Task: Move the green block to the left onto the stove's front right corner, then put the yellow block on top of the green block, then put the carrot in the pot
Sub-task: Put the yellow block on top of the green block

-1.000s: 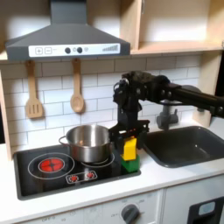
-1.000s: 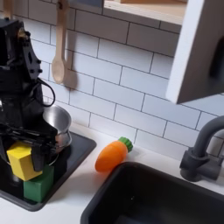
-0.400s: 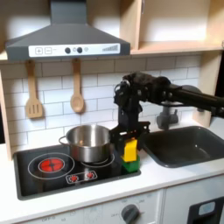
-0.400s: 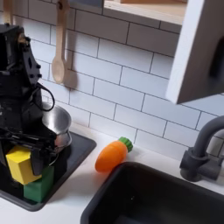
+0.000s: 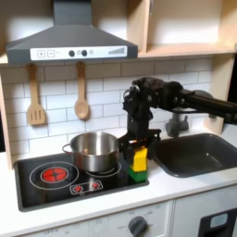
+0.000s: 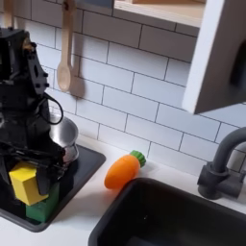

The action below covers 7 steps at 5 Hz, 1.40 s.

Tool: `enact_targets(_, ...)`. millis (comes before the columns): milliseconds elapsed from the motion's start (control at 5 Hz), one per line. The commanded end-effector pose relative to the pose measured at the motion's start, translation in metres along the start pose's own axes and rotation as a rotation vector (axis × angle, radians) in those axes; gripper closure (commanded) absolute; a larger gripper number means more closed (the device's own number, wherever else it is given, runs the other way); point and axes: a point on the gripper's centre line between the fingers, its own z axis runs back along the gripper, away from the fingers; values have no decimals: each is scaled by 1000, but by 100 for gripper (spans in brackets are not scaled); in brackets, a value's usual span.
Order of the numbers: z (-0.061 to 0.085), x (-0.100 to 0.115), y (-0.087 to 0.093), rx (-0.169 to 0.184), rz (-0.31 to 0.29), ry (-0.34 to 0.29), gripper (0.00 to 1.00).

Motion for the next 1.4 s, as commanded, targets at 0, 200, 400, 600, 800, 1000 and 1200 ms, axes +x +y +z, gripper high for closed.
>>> enact_targets(0,1,0,-1,4,5,-5,100)
enact_targets(200,0,4,-5,7,-6,-11,100)
enact_targets(400,1,6,-5,8,6,-14,100)
enact_targets(600,0,6,-8,8,8,-11,100)
enact_targets(800,-2,11,-8,8,18,-4,100)
enact_targets(1000,-3,17,-4,20,31,-14,100)
enact_targets(1200,-2,19,-4,18,35,-10,100)
